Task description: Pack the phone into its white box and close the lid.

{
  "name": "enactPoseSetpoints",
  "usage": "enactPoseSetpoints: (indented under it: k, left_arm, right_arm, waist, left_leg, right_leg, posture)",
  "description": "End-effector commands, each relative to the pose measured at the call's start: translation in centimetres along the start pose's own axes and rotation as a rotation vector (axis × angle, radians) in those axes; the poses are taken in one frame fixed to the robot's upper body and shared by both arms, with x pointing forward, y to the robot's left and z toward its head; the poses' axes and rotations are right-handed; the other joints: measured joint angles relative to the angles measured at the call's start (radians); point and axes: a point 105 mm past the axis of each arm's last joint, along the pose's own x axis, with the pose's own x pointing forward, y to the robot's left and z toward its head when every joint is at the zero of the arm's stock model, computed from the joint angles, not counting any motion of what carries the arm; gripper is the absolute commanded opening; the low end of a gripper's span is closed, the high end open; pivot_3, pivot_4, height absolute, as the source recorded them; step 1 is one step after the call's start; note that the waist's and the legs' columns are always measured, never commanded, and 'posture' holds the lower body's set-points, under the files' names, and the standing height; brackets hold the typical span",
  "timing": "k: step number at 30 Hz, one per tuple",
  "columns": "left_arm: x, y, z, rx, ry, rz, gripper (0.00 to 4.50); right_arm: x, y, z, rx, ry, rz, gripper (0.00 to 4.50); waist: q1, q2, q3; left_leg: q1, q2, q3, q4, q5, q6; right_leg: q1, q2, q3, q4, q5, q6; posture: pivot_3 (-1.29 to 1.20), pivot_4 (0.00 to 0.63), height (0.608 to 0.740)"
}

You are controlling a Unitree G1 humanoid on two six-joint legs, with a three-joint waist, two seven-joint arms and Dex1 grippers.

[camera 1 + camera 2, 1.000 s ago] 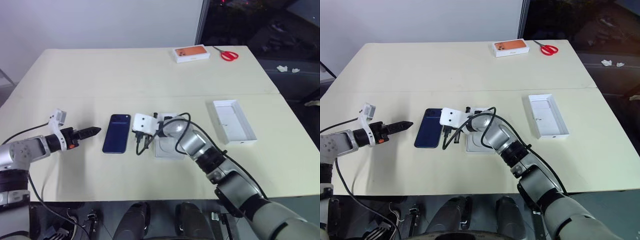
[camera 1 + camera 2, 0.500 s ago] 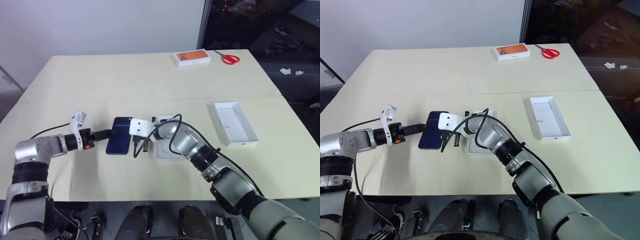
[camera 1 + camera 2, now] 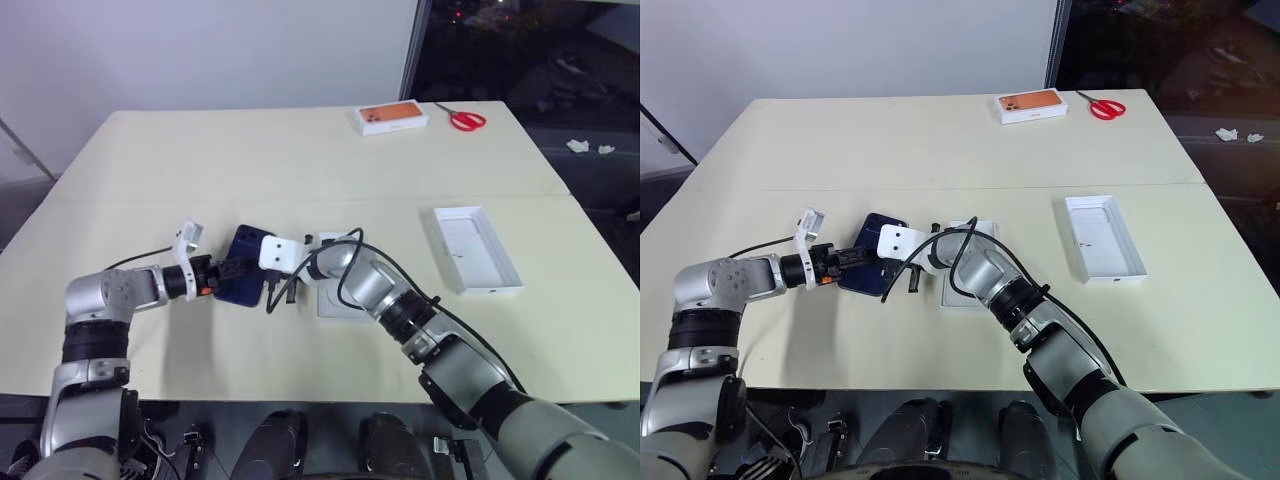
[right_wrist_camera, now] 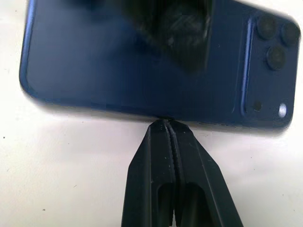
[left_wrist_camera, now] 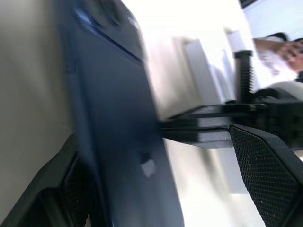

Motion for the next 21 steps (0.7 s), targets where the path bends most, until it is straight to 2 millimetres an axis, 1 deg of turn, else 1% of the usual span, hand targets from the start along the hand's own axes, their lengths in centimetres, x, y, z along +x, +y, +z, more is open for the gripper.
enactPoseSetpoints:
  k: [1,9,12,15,21]
  left_arm:
    - [1.7,0.7,-4.8,-0.155,0.152,-0.003,4.33]
    - [0.2,1.8,-4.1,-0.157,0.108,0.053,4.33]
    - [-0.4,2.4,-3.9,-0.171,0.086,0.078,4.33]
    - [-0.7,2.6,-3.9,-0.189,0.074,0.083,3.46]
    - [-0.7,2.6,-4.2,-0.218,0.070,0.071,0.34]
  right_arm:
    - [-0.1,-0.4,1.4,-0.025,-0.044,-0.012,0.08]
    - [-0.3,-0.5,0.9,-0.019,-0.039,-0.019,0.08]
    - [-0.4,-0.6,0.9,-0.021,-0.038,-0.022,0.08]
    - [-0.4,-0.6,0.9,-0.024,-0.039,-0.023,0.00]
    - [-0.5,-0.7,0.9,-0.039,-0.042,-0.025,0.00]
  waist:
    - [0.000,0.000,0.000]
    - [-0.008,0.000,0.000]
    - [-0.020,0.000,0.000]
    - [-0.028,-0.001,0.000]
    - [-0.026,-0.003,0.000]
  left_leg:
    - [0.000,0.000,0.000,0.000,0.000,0.000]
    - [0.000,0.001,0.000,-0.001,0.000,0.000]
    - [0.000,0.001,0.000,-0.001,0.000,0.000]
    - [0.000,0.002,0.000,-0.001,0.000,-0.001]
    - [-0.001,0.002,0.000,-0.003,0.000,-0.001]
  right_leg:
    - [0.000,0.000,0.000,0.000,0.000,0.000]
    - [0.000,0.000,0.000,0.000,0.000,0.000]
    - [0.000,0.000,0.000,0.000,0.000,0.000]
    - [-0.001,0.000,0.000,0.000,0.000,0.000]
    - [-0.003,0.000,0.001,-0.001,0.000,0.000]
  posture:
    - [0.00,0.150,0.740]
    - [0.00,0.150,0.740]
    - [0.00,0.150,0.740]
    - [0.00,0.150,0.740]
    - [0.00,0.150,0.740]
